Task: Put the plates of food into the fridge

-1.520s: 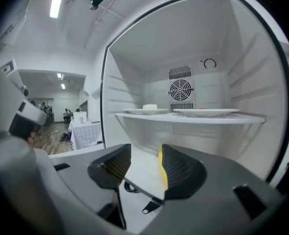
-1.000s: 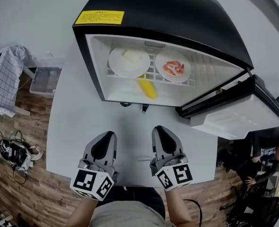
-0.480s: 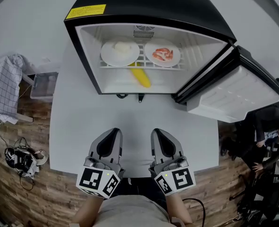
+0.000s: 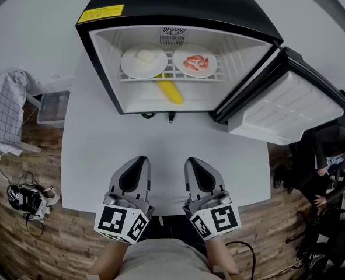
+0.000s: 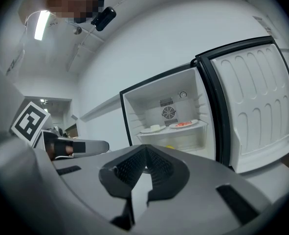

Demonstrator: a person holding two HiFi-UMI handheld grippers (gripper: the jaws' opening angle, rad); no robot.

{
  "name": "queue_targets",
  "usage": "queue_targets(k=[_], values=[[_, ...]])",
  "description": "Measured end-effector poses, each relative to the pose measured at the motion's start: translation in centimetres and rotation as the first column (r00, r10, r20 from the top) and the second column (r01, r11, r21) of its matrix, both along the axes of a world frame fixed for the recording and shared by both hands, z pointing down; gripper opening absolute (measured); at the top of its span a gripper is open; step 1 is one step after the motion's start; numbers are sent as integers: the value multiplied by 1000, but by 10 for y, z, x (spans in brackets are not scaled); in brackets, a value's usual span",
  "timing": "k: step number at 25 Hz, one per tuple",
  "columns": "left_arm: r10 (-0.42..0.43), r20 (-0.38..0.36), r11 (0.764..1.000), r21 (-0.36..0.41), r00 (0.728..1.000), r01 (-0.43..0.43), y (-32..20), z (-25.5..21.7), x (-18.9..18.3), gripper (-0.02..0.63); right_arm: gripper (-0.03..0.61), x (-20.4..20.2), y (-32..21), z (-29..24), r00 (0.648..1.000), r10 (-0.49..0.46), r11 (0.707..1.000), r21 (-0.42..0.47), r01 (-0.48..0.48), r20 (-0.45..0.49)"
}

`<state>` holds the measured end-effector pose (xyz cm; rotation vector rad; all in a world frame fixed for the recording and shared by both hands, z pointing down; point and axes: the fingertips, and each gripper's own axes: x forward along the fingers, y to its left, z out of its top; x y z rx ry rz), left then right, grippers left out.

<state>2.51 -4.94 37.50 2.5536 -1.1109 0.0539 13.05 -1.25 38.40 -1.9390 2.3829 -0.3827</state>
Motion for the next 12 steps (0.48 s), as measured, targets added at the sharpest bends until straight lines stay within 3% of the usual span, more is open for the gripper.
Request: queue_targets(k=[12], values=[[-12,-3,1000,-3,1000,12,3,0,-10,11,12,-9,1,5,1000,7,1000,-23,-7,5]])
